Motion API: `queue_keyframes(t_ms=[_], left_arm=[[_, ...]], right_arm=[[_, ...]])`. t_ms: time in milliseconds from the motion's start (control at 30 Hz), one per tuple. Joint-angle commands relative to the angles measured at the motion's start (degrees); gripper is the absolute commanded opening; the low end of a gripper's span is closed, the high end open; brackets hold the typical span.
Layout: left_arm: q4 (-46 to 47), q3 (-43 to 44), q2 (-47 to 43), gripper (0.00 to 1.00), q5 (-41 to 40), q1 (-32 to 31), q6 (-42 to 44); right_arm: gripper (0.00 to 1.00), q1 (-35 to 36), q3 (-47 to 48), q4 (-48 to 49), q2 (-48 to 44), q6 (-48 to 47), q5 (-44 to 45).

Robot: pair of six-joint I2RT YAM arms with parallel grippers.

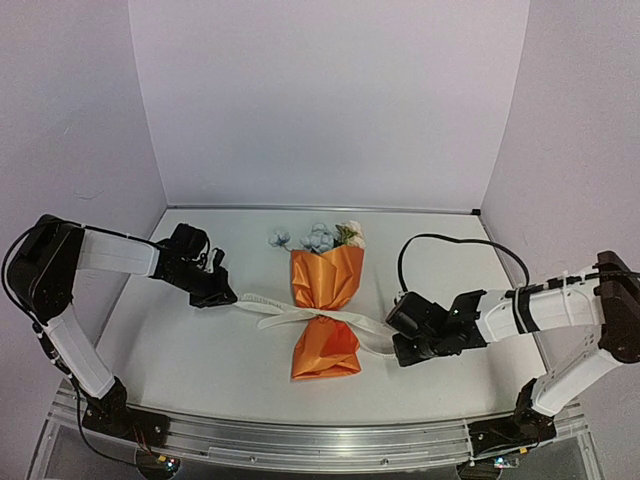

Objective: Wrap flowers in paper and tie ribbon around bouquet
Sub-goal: Tie the half-tied ribbon around the folded bouquet.

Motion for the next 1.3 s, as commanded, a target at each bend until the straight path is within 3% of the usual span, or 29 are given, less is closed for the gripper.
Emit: queue_keyframes(t_ms=[0,133,267,400,533,633,833,1000,1100,1267], left_arm=[[0.99,1.31,-2.09,0.06,-0.21,-0.79,0.89],[1.21,0.84,-2.96,0.12,-1.86,-0.89,-0.09],[1.22,-0.05,-4.75,0.27,-4.3,-0.88,-1.58],[2.75,-2.31,-6.64,0.41,-4.77,-0.92,-3.16],[4.01,-3.65,-7.53,0.48,-3.84,-0.9,-3.61],[4.92,-4.07,-8.18,0.49,-3.24,-1.89,-3.56],[5.98,-3.56,-7.23,0.48,-4.17,-7.49,-2.11],[6.63,-2.75,-5.01,0.46,-3.95,-10.25,-1.78],[7.14,-2.44,-4.15,0.45,-2.97,-10.47,-1.58],[6.36,-0.71,-2.0,0.42,-2.16,-11.49,-0.09]], right_arm=[[0.42,0.1,1.96,-2.69,-3.75,-3.83,2.86],[0.59,0.02,3.59,-8.31,-5.54,-5.94,2.79],[0.7,-0.54,3.98,-10.86,-8.09,-9.8,1.86],[0.72,-6.84,6.0,-12.35,-10.06,-8.76,-9.83],[0.71,-10.12,11.01,-13.58,-7.69,-8.87,-19.72],[0.71,-11.5,15.07,-13.9,-3.64,-8.29,-24.01],[0.6,-16.61,22.1,-12.64,5.97,-8.59,-32.7],[0.56,-19.6,25.13,-10.53,11.23,-11.81,-39.83],[0.57,-19.3,26.05,-10.69,12.58,-12.87,-41.83],[0.67,-16.84,26.21,-13.54,12.61,-21.07,-37.9]])
